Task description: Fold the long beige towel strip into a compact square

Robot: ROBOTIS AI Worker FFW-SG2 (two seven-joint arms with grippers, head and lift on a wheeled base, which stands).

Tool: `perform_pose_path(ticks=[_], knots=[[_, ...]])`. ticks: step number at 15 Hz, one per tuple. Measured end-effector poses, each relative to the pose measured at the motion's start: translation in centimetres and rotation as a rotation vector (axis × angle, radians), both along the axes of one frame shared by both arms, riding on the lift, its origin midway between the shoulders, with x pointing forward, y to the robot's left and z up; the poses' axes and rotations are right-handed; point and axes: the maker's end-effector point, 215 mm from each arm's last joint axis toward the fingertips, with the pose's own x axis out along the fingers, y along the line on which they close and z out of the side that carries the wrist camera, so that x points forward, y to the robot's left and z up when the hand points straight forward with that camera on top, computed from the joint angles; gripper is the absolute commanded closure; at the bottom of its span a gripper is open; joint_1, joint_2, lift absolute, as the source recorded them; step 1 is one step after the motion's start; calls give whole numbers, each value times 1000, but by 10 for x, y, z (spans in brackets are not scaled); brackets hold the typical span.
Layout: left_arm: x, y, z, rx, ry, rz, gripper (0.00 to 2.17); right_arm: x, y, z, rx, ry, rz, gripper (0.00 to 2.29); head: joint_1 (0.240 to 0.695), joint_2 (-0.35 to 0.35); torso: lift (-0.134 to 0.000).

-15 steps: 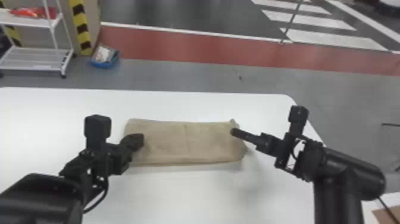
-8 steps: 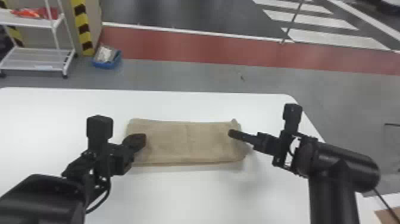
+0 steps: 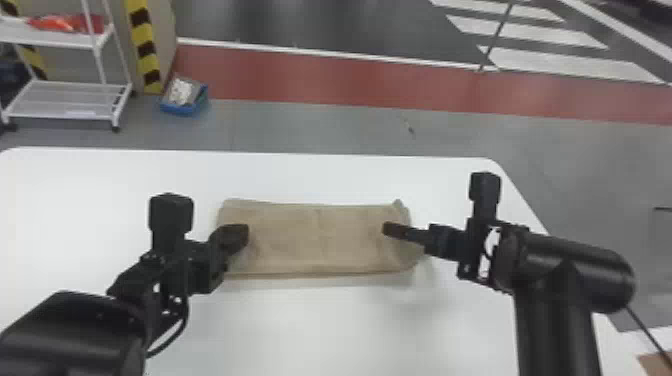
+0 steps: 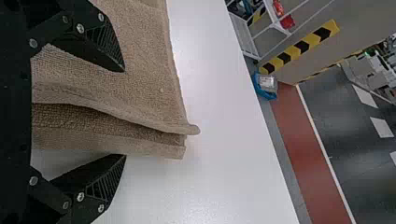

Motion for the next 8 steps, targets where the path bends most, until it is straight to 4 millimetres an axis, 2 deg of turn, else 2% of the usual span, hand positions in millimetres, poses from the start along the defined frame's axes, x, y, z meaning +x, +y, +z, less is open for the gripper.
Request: perform_pose_path(ticks=[4,5,7,8], knots=[[0,1,0,2,1,-2,1919,0,4,-2,0,10,12,714,695,-206,-124],[0,1,-1,2,2,-1,1919,0,6,-2,7,14,15,934,695,-205,-124],[-1,2,-1,3,6,-1,1919,-2,9,-1,31,19,22,1126,695,-202,-124],[-1,2,-2,4,8,-1,1919,-3,13,0,53,21,29,1150,695,-198,-124]])
